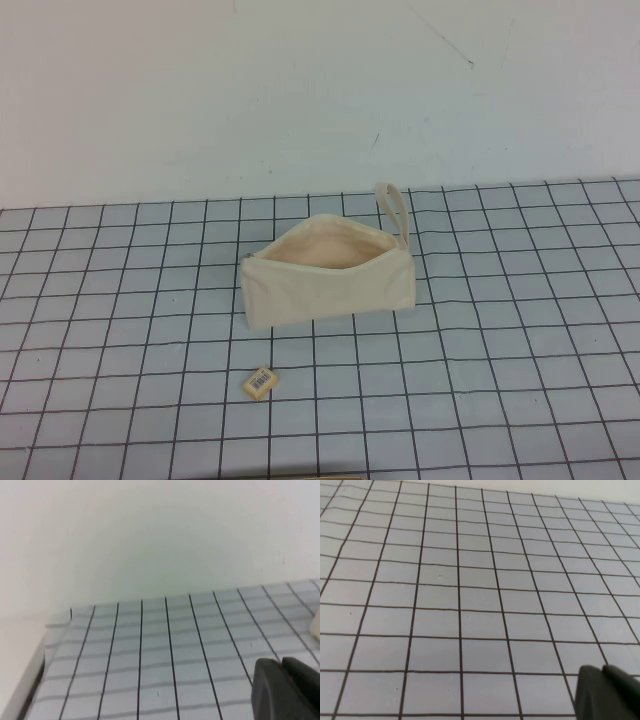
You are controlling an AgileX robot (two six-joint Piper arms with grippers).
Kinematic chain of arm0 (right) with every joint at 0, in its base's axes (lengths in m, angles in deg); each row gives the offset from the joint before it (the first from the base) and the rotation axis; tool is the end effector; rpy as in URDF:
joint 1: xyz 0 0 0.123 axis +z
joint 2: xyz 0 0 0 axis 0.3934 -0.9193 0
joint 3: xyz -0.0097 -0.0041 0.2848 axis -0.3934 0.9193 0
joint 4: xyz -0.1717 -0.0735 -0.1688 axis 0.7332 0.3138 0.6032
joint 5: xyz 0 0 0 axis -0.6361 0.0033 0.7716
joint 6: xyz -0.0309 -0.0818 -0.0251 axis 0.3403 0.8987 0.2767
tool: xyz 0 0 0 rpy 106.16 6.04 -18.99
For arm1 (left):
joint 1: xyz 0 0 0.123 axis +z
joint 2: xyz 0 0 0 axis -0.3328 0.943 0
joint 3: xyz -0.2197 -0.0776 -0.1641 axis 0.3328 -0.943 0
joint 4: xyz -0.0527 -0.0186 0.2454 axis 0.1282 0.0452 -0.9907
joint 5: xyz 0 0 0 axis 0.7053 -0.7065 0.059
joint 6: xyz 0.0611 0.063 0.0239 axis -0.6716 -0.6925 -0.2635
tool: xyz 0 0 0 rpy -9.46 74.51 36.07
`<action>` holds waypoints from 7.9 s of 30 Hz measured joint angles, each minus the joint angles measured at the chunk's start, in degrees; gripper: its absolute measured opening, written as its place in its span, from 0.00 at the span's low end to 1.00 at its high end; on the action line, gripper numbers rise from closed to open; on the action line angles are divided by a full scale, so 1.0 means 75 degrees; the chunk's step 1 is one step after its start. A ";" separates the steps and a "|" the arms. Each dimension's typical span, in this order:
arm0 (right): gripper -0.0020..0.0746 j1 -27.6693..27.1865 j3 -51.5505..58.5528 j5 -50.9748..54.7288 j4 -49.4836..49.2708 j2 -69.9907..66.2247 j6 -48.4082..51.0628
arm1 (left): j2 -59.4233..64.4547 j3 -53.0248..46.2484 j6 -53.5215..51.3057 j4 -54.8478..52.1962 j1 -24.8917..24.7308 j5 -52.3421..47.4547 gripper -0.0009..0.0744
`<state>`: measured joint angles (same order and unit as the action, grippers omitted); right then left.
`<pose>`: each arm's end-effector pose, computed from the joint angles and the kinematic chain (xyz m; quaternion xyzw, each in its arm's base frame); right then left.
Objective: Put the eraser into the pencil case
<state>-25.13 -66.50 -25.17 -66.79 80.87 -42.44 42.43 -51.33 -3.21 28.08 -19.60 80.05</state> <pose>0.0526 -0.0065 0.1743 -0.0294 0.7972 -0.0753 0.5983 0.0567 -0.0003 0.2024 0.0120 0.6923 0.0096 0.7215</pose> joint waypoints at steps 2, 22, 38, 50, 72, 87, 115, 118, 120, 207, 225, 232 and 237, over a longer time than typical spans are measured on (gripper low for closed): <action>0.02 0.0000 0.0000 0.0000 0.0000 0.0000 0.0000 | 0.0000 0.0000 0.0000 0.0000 0.0000 0.0000 0.01; 0.02 0.0000 0.0000 0.0000 0.0000 0.0000 0.0000 | 0.0000 0.0156 0.0441 0.0568 0.0000 0.4973 0.01; 0.02 0.0000 0.0000 0.0000 0.0000 0.0000 0.0000 | 0.2711 0.5866 -0.0082 0.0020 0.0000 -0.2835 0.01; 0.02 0.0000 0.0000 0.0000 0.0000 0.0000 0.0000 | 0.6360 0.7078 -0.1695 0.2801 0.0000 -0.6646 0.01; 0.02 0.0000 0.0000 0.0000 0.0000 0.0000 0.0000 | 1.2480 0.8135 0.0131 0.0743 -0.3573 -0.4565 0.36; 0.02 0.0000 0.0000 0.0000 0.0000 0.0000 0.0000 | 1.5026 0.9881 0.0283 0.0183 -0.3621 -0.5000 0.50; 0.02 0.0000 0.0000 0.0000 0.0000 0.0000 0.0000 | 1.3894 1.2119 0.0106 0.1318 -0.3621 -0.5314 0.26; 0.02 0.0000 0.0000 0.0000 0.0000 0.0000 0.0000 | 1.3865 1.2348 0.0039 0.1392 -0.3621 -0.4388 0.26; 0.02 0.0000 0.0000 0.0000 0.0000 0.0000 0.0000 | 1.4009 1.2348 0.0027 0.1426 -0.3621 -0.4036 0.26; 0.02 0.0000 0.0000 0.0000 0.0000 0.0000 0.0000 | -0.0069 0.0046 0.1639 0.0303 -0.0333 -0.1149 0.01; 0.02 0.0000 0.0000 0.0000 0.0000 0.0000 0.0000 | -0.0069 0.0033 0.0739 0.0203 0.0181 -0.2349 0.01; 0.02 0.0000 0.0000 0.0000 0.0000 0.0000 0.0000 | -0.0069 0.0033 0.0739 0.0203 0.0170 -0.2349 0.01; 0.02 0.0000 0.0000 0.0000 0.0000 0.0000 0.0000 | -0.0069 0.0033 0.0739 0.0203 0.0062 -0.2349 0.01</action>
<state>-25.13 -66.50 -25.17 -66.79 80.87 -42.44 41.92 -51.08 2.33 29.60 -19.14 62.43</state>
